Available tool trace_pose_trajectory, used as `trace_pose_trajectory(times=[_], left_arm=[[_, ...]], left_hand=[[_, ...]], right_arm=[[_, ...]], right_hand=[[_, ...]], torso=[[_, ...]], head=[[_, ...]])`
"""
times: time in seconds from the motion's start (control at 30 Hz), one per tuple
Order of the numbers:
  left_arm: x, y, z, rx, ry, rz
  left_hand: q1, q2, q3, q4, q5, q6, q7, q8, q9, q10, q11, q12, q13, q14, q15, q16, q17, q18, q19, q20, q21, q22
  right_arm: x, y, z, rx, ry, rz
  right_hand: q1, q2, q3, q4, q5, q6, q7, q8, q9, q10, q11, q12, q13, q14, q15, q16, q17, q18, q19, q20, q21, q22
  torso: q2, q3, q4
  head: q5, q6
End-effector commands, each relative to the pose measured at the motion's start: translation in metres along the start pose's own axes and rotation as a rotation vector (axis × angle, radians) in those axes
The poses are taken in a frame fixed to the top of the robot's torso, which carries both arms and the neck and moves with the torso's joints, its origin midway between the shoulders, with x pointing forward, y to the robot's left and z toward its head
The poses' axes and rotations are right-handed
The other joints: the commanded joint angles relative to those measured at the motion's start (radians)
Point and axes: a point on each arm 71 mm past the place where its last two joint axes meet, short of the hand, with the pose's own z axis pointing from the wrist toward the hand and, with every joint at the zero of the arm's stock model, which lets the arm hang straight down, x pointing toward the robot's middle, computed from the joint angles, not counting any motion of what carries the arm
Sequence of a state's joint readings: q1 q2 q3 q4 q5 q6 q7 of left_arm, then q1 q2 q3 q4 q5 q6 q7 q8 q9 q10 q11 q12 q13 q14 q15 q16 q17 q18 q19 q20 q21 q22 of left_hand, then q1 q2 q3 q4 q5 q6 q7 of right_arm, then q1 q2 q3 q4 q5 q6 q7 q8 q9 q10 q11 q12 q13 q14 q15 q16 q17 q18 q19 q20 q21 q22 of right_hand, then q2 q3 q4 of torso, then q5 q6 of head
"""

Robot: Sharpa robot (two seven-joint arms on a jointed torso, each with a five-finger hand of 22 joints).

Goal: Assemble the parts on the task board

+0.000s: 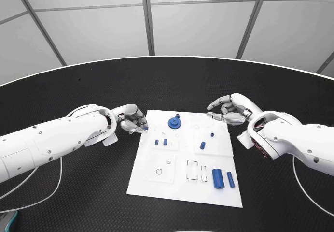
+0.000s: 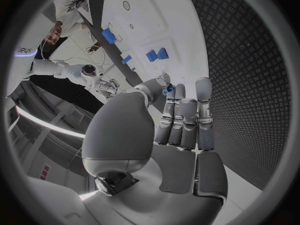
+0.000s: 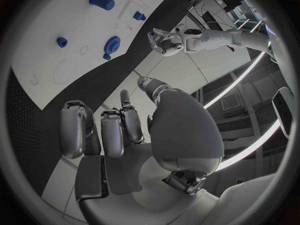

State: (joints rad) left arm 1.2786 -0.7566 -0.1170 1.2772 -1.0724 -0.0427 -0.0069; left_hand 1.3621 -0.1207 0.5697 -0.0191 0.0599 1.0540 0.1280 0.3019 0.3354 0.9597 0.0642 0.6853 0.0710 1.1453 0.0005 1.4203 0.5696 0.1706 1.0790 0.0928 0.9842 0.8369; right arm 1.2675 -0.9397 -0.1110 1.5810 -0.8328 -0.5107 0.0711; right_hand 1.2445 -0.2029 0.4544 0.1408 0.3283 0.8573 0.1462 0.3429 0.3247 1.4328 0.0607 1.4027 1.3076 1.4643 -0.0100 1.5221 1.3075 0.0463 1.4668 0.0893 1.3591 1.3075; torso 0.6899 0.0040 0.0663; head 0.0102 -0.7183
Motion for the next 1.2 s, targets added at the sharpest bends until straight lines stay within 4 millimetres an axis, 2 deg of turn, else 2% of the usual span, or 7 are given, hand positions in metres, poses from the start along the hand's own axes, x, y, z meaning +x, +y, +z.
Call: trace_pose_trajectory(times=[0.03, 0.33, 0.63, 0.9, 1.2], left_arm=[[0.003, -0.009, 0.01, -0.003, 0.003, 0.013], [0.009, -0.027, 0.029, -0.021, 0.002, 0.052], [0.019, -0.046, 0.042, -0.014, 0.027, 0.072], [0.024, -0.053, 0.049, -0.026, 0.051, 0.105], [0.023, -0.052, 0.052, -0.041, 0.049, 0.134]], left_hand=[[0.005, 0.001, -0.001, 0.003, -0.006, -0.003, 0.0, -0.001, -0.001, 0.003, 0.002, -0.004, 0.001, 0.0, 0.002, -0.001, 0.005, 0.008, -0.001, 0.002, -0.006, -0.002], [0.007, 0.002, -0.002, 0.005, -0.006, -0.003, 0.002, -0.002, 0.001, 0.005, 0.004, -0.007, 0.002, 0.023, 0.003, 0.009, 0.054, 0.005, 0.012, 0.003, 0.005, 0.01], [0.005, -0.001, -0.004, 0.009, -0.006, -0.005, 0.003, -0.004, 0.003, 0.006, 0.005, -0.01, 0.002, 0.031, 0.004, 0.014, 0.069, 0.006, 0.013, 0.004, 0.003, 0.007], [0.004, -0.001, -0.004, 0.011, -0.006, -0.005, 0.003, -0.005, 0.003, 0.005, 0.005, -0.011, 0.002, 0.033, 0.004, 0.015, 0.072, 0.006, 0.014, 0.004, 0.003, 0.007], [0.003, -0.002, -0.005, 0.012, -0.006, -0.007, 0.003, -0.006, 0.004, 0.004, 0.006, -0.013, 0.002, 0.029, 0.005, 0.014, 0.065, 0.006, 0.014, 0.004, 0.001, 0.005]], right_arm=[[0.0, 0.0, 0.0, 0.0, 0.0, 0.0], [0.001, 0.001, 0.0, -0.002, 0.002, 0.001], [0.002, 0.002, 0.001, -0.005, 0.005, 0.002], [0.003, 0.003, 0.001, -0.007, 0.007, 0.003], [0.003, 0.003, 0.001, -0.007, 0.006, 0.003]], right_hand=[[0.0, 0.008, -0.001, 0.005, 0.003, 0.005, 0.002, 0.005, -0.002, 0.003, 0.0, 0.004, 0.096, 0.084, -0.007, -0.002, 0.168, 0.009, 0.027, -0.008, -0.001, 0.059], [0.0, 0.008, -0.001, 0.005, 0.003, 0.005, 0.002, 0.005, -0.002, 0.003, 0.0, 0.004, 0.096, 0.084, -0.007, -0.002, 0.168, 0.009, 0.027, -0.008, -0.001, 0.059], [-0.002, 0.007, -0.001, 0.006, 0.003, 0.005, 0.002, 0.005, -0.002, 0.002, 0.0, 0.004, 0.096, 0.084, -0.007, -0.002, 0.168, 0.009, 0.027, -0.008, -0.002, 0.058], [-0.002, 0.007, -0.001, 0.006, 0.003, 0.005, 0.002, 0.005, -0.002, 0.002, 0.0, 0.004, 0.096, 0.084, -0.007, -0.002, 0.168, 0.009, 0.027, -0.008, -0.002, 0.058], [-0.002, 0.007, -0.001, 0.006, 0.003, 0.005, 0.002, 0.005, -0.002, 0.002, 0.0, 0.004, 0.096, 0.084, -0.007, -0.002, 0.168, 0.009, 0.027, -0.008, -0.002, 0.058]], torso=[[0.0, 0.0003, 0.0006], [0.001, -0.0019, 0.0015], [0.001, -0.0014, 0.0009], [0.0, -0.0004, 0.0022], [-0.001, -0.0018, 0.0023]], head=[[-0.002, 0.003], [-0.007, 0.003], [-0.009, 0.001], [-0.012, -0.001], [-0.015, -0.003]])
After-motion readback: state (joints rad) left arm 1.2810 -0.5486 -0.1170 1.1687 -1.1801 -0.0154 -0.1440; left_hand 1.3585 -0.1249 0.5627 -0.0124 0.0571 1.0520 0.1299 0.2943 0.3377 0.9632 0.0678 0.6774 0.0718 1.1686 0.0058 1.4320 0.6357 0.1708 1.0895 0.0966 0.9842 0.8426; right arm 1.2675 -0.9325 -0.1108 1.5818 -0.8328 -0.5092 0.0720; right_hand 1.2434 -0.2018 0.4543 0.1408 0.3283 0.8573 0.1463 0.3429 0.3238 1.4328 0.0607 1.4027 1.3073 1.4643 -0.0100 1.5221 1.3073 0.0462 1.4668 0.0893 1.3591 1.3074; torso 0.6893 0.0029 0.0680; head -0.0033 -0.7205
